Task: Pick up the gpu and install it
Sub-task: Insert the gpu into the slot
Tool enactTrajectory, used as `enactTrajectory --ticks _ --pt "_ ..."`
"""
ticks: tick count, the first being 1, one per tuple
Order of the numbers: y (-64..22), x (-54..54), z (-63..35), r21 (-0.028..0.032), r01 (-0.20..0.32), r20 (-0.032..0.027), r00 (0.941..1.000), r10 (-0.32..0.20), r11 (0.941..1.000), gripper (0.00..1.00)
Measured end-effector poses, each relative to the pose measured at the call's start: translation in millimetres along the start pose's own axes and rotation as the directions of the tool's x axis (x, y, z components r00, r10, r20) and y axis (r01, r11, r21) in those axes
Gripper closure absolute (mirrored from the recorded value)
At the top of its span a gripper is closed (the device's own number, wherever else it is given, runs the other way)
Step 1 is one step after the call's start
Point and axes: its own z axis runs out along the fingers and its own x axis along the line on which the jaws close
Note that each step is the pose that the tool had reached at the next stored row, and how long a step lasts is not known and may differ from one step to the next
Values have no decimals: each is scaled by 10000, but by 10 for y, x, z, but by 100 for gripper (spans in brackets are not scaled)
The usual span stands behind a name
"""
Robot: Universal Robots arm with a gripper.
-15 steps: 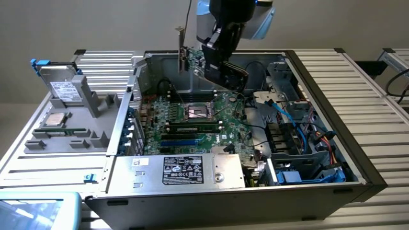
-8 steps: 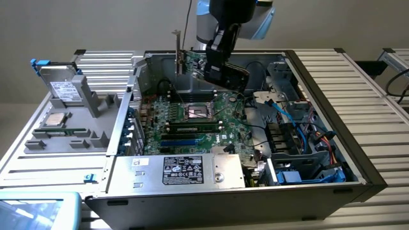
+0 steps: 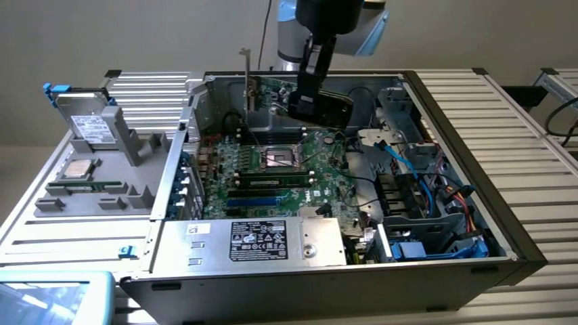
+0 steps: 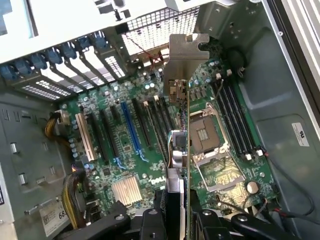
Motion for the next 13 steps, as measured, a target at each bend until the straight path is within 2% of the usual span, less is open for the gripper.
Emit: enactTrajectory --ticks 3,9,11,13 --pt "0 0 5 89 526 -24 9986 -526 9986 72" --pt "-1 0 15 446 1394 -49 9902 -1393 9892 72" --pt "-2 -1 19 534 1663 -94 9861 -1660 9846 72" --pt "-2 0 22 568 1941 -189 9810 -1933 9793 72"
